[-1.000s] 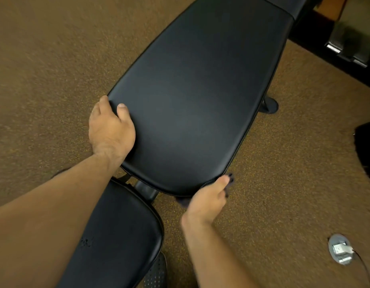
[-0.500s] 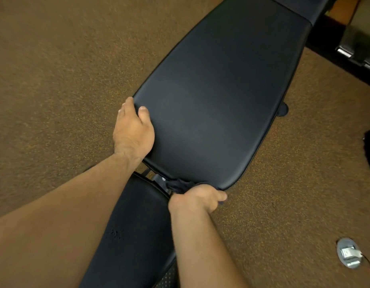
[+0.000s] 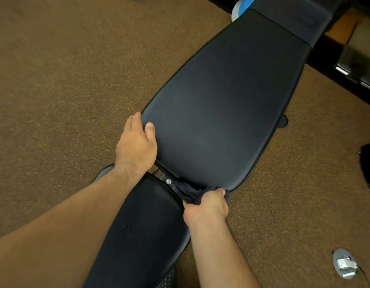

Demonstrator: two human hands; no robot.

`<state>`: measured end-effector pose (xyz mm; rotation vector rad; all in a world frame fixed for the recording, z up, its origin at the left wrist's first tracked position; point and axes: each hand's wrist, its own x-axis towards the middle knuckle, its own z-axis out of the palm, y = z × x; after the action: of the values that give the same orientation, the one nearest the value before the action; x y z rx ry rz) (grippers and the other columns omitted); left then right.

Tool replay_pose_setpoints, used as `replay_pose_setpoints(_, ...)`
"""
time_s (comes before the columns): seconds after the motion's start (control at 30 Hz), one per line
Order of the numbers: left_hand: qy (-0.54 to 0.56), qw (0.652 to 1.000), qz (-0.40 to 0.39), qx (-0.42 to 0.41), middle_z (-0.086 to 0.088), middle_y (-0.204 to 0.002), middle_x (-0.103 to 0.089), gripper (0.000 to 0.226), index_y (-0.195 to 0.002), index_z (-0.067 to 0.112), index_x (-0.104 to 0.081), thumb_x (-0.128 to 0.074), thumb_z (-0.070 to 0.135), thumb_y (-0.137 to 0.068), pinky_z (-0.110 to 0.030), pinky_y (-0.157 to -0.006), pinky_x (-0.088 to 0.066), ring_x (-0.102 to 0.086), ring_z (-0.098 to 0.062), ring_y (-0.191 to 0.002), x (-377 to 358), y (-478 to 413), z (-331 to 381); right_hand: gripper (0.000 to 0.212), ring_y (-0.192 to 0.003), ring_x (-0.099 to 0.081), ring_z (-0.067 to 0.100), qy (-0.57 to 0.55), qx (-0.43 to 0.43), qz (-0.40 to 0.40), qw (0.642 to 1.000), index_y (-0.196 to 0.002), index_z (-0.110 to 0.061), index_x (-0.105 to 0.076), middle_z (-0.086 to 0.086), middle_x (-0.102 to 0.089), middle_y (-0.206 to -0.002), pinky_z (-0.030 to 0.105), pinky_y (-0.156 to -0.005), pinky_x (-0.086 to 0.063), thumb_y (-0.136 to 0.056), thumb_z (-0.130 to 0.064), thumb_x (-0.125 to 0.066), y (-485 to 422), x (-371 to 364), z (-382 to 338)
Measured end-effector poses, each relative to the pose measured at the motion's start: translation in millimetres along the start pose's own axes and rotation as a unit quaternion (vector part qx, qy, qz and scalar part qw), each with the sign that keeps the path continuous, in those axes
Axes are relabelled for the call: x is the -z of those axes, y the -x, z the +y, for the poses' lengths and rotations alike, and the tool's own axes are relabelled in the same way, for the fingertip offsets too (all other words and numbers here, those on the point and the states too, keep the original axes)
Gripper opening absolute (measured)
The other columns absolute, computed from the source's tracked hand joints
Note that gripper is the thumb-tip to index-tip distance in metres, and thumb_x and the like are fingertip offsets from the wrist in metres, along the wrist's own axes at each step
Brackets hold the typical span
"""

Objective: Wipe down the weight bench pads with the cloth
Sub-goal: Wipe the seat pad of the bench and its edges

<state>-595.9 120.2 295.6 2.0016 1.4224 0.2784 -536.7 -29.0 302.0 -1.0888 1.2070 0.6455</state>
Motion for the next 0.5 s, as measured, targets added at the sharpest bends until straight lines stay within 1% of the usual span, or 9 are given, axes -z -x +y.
replay_pose_setpoints(0.03,-0.013,1.000,0.007,0.001,-0.007,-0.154,-0.032,0.053,-0.149,0.009,-0.030,-0.029,0.037,-0.104,-0.034,-0.112,-0.026,-0.030,-0.021,-0.141,2.9,4.1,-2.7,0.048,-0.134,-0.040,0.037,0.003,0.004,-0.019,1.000,-0.147,-0.014,-0.036,0.013,-0.038,-0.151,0.039,-0.102,-0.042,-0.104,-0.034,-0.044,-0.3,2.9,-0.3)
replay_pose_setpoints(0.07,-0.024,1.000,0.010,0.001,-0.008,-0.150,-0.037,0.051,-0.145,0.008,-0.037,-0.030,0.036,-0.103,-0.034,-0.107,-0.030,-0.037,-0.023,-0.136,6.4,10.0,-3.3,0.047,-0.132,-0.044,0.036,0.012,0.003,-0.053,0.999,-0.145,-0.019,-0.040,0.010,-0.043,-0.148,0.049,-0.103,-0.040,-0.103,-0.039,-0.045,1.2,8.9,-1.3)
replay_pose_setpoints(0.1,-0.032,0.999,0.015,0.001,-0.008,-0.143,-0.042,0.048,-0.139,0.008,-0.045,-0.031,0.036,-0.103,-0.033,-0.102,-0.035,-0.045,-0.024,-0.127,8.7,15.0,-4.4,0.044,-0.127,-0.049,0.035,0.048,0.014,-0.064,0.997,-0.142,-0.022,-0.043,0.008,-0.049,-0.144,0.052,-0.101,-0.041,-0.102,-0.040,-0.047,5.5,13.2,-1.9)
replay_pose_setpoints(0.17,-0.037,0.999,0.020,-0.017,-0.006,-0.127,-0.050,0.042,-0.124,0.009,-0.057,-0.034,0.036,-0.102,-0.034,-0.093,-0.041,-0.053,-0.024,-0.110,9.7,24.4,-2.5,0.040,-0.112,-0.060,0.034,0.088,0.046,-0.080,0.992,-0.137,-0.028,-0.048,0.007,-0.058,-0.133,0.052,-0.092,-0.050,-0.099,-0.041,-0.052,4.7,23.0,-2.0)
replay_pose_setpoints(0.23,-0.034,0.998,0.013,-0.057,-0.004,-0.112,-0.054,0.037,-0.112,0.011,-0.063,-0.038,0.036,-0.101,-0.035,-0.089,-0.043,-0.055,-0.023,-0.100,8.5,37.0,4.5,0.038,-0.098,-0.066,0.032,0.101,0.075,-0.100,0.987,-0.132,-0.028,-0.051,0.006,-0.063,-0.121,0.052,-0.083,-0.055,-0.097,-0.040,-0.057,6.4,31.2,-3.0)
replay_pose_setpoints(0.3,-0.030,0.996,0.001,-0.088,0.000,-0.101,-0.056,0.035,-0.105,0.011,-0.066,-0.041,0.035,-0.100,-0.033,-0.086,-0.042,-0.055,-0.021,-0.096,6.8,46.8,9.9,0.033,-0.092,-0.068,0.030,0.117,0.101,-0.123,0.980,-0.126,-0.025,-0.052,0.005,-0.066,-0.112,0.053,-0.083,-0.056,-0.096,-0.037,-0.059,9.3,35.5,-2.8)
replay_pose_setpoints(0.37,-0.036,0.994,-0.002,-0.101,0.001,-0.097,-0.058,0.034,-0.102,0.011,-0.067,-0.043,0.034,-0.100,-0.031,-0.083,-0.040,-0.055,-0.020,-0.094,5.7,54.1,9.6,0.027,-0.089,-0.070,0.025,0.158,0.139,-0.151,0.966,-0.117,-0.024,-0.055,0.003,-0.067,-0.105,0.050,-0.084,-0.057,-0.095,-0.039,-0.060,9.5,38.7,0.1)
replay_pose_setpoints(0.43,-0.045,0.994,-0.004,-0.099,0.002,-0.097,-0.057,0.034,-0.105,0.011,-0.067,-0.043,0.035,-0.100,-0.030,-0.082,-0.040,-0.055,-0.019,-0.095,6.5,62.4,5.1,0.031,-0.086,-0.071,0.023,0.216,0.204,-0.171,0.939,-0.107,-0.025,-0.062,0.004,-0.070,-0.100,0.047,-0.083,-0.058,-0.087,-0.049,-0.063,11.4,44.5,3.6)
replay_pose_setpoints(0.5,-0.056,0.994,-0.014,-0.088,0.004,-0.098,-0.056,0.034,-0.107,0.013,-0.066,-0.042,0.036,-0.100,-0.031,-0.082,-0.041,-0.054,-0.017,-0.095,8.8,73.2,-1.7,0.040,-0.088,-0.070,0.017,0.314,0.295,-0.184,0.884,-0.101,-0.025,-0.066,0.001,-0.071,-0.097,0.041,-0.084,-0.057,-0.080,-0.058,-0.063,10.4,55.1,4.0)
